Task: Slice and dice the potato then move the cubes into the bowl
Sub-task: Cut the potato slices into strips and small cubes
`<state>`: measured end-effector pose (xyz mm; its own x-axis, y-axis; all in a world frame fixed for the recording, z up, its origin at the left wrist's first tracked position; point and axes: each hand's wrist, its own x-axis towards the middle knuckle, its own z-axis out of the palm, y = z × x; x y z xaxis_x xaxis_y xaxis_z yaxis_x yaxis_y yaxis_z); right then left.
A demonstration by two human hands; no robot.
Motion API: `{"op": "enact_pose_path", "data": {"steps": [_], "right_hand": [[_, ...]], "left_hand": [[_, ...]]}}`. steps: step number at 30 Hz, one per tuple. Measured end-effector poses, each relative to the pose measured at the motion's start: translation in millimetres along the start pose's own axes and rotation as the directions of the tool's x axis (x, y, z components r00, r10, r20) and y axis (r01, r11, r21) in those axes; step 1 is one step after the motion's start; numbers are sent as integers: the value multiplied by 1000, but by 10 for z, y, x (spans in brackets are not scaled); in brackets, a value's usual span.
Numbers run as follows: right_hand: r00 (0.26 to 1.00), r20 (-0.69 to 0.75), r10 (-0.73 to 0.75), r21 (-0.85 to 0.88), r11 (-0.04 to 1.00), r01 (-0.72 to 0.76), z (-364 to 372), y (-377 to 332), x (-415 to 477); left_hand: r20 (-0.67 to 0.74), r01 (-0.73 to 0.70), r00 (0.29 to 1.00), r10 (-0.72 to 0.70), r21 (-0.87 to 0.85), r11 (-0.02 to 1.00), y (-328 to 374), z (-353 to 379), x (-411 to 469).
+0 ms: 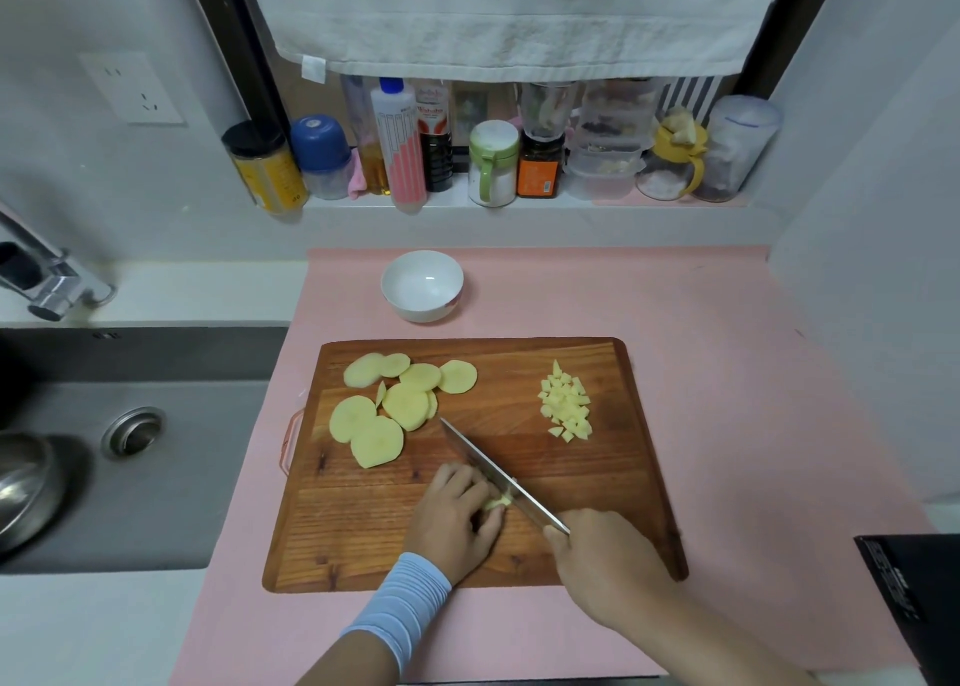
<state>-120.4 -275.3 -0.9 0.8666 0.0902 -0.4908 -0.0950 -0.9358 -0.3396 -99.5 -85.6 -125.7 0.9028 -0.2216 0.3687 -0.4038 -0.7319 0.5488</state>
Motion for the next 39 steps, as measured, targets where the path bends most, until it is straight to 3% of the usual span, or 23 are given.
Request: {"op": "enact_pose_path", "data": {"steps": [26, 39], "right_hand": [[998, -55, -42, 3, 999, 42, 56, -153, 155], [1000, 14, 16, 35, 999, -16, 132, -62, 80]], "left_hand": [[0, 21, 1000, -21, -14, 1000, 7, -39, -55], [-1, 28, 1000, -28, -67, 997, -17, -35, -58]]}}
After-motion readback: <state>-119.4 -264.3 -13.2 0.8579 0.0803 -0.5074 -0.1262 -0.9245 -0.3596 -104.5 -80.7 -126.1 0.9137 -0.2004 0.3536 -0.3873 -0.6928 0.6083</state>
